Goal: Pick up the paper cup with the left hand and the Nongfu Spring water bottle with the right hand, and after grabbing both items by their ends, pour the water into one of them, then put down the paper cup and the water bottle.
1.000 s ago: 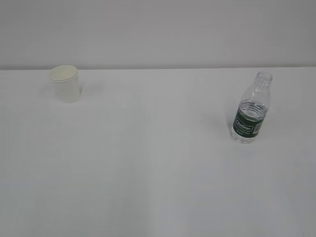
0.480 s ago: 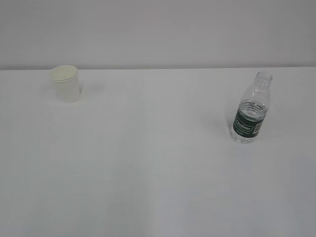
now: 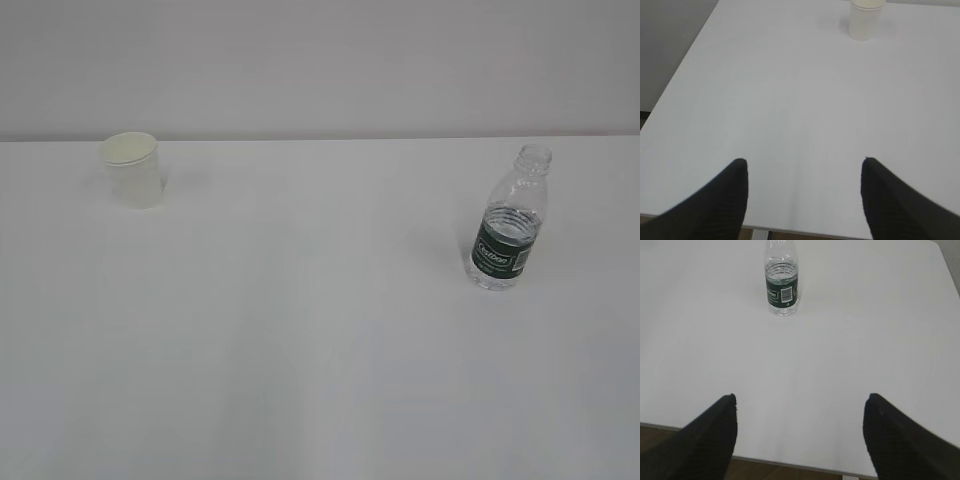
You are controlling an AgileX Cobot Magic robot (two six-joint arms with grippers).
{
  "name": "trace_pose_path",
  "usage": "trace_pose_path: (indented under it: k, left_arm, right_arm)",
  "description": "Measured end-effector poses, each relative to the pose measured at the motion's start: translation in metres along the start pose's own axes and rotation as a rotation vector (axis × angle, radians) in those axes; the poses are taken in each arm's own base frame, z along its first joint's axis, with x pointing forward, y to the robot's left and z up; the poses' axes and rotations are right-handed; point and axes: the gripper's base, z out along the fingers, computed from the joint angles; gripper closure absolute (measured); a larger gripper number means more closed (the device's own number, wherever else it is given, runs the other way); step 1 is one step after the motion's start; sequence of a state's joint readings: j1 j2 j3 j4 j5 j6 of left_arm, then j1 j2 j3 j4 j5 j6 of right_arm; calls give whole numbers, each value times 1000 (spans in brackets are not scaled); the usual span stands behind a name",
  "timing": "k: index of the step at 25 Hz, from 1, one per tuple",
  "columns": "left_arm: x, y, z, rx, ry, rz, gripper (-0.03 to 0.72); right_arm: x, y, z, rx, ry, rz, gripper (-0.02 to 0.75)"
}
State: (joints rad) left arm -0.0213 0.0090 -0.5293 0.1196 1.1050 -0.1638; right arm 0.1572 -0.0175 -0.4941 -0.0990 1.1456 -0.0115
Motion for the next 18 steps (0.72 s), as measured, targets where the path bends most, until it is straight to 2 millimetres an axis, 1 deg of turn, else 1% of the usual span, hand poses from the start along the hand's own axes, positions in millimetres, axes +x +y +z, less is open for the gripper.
trace_pose_path:
  k: [13,15,18]
  left_arm:
    - [0,0,0,0,0,0,183]
    - [-1,0,1,0,2,0,183]
    - [-11,-2,3,9,-24,1,183]
  right_arm:
    - [-1,0,-1,0,-9,0,150]
    - [-5,0,-3,1,-48,1,150]
    - [-18,-1,-7,2,-185,13,150]
